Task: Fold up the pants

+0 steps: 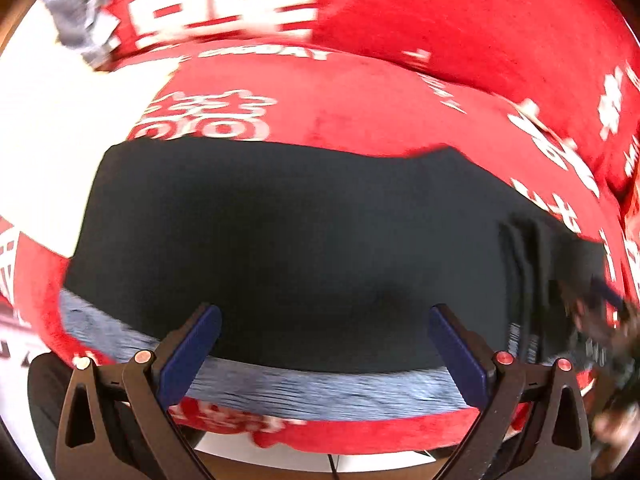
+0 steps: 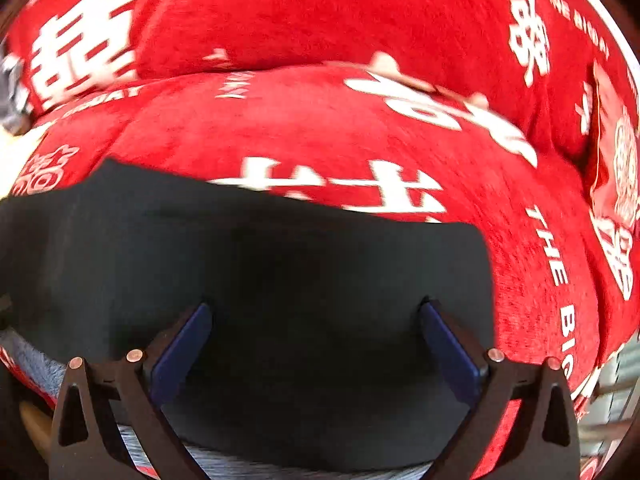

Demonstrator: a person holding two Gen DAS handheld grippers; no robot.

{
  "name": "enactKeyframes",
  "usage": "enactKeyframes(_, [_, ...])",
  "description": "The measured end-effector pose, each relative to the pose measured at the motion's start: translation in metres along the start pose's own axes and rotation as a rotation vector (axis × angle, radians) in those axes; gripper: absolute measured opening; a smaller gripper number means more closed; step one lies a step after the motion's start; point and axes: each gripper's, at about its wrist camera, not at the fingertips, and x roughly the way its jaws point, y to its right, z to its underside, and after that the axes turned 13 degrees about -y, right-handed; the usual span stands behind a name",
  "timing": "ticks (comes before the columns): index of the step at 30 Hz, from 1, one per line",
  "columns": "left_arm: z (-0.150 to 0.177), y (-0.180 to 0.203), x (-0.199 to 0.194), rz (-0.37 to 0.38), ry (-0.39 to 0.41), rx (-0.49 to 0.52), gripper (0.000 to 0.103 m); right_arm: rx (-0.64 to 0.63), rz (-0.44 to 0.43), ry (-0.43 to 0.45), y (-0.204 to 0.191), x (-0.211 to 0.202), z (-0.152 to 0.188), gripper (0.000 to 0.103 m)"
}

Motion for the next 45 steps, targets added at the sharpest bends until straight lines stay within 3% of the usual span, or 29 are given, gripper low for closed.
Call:
enactKeyframes(1, [-0.002,-0.014,0.002,-0.005,-0.006,-0.03,0.103,-0.004,-0.03,-0.001,-0.007,0.0,0.004,0.103])
enactKeyframes(3, [-0.005,-0.038,0.005,0.009,-0.019,-0.082,0.103,0.041,0.013,0.03,-0.017,-0.002,0.013,0.103])
enactKeyframes(5, [-0.005,-0.054,0.006,0.019,-0.024,-0.116,0.103,0.109,0.003,0.03,-0.014,-0.003,0.017,0.103])
enactKeyframes(10, [-0.005,-0.087,0.004,0.007,-0.009,-0.156,0.103,0.164,-0.178,0.032,-0.017,-0.018,0.026,0.103])
enactKeyframes(12, [-0.007,-0.091,0.01,-0.017,-0.026,-0.155,0.103,0.116,-0.177,-0.009,-0.035,-0.01,0.023,0.103])
enactKeyframes(15, [-0.005,-0.092,0.016,-0.041,-0.03,-0.124,0.103,-0.021,-0.074,-0.03,-0.074,-0.004,0.018,0.103])
enactKeyframes(19, [-0.004,-0.098,0.011,-0.098,-0.003,-0.131,0.103,-0.192,-0.031,-0.018,-0.125,-0.005,0.015,0.103])
enactKeyframes(22, [-0.008,-0.118,0.009,-0.052,0.0,-0.177,0.103,-0.268,0.083,-0.007,-0.149,0.004,0.01,0.103])
enactKeyframes(30, [-0.008,-0.129,0.02,-0.121,-0.004,-0.139,0.103,-0.219,-0.026,0.008,-0.162,-0.019,-0.022,0.103])
enactKeyframes(37, [-0.004,-0.129,0.019,-0.116,-0.001,-0.122,0.103,-0.402,-0.131,0.007,-0.206,-0.022,-0.045,0.103])
enactKeyframes(41, [-0.006,-0.131,0.019,-0.107,-0.004,-0.11,0.103,-0.558,-0.248,-0.126,-0.233,0.011,-0.084,0.103])
enactKeyframes(45, [-0.004,-0.134,0.02,-0.096,-0.007,-0.08,0.103,-0.765,-0.193,-0.241,-0.27,0.047,-0.098,0.103])
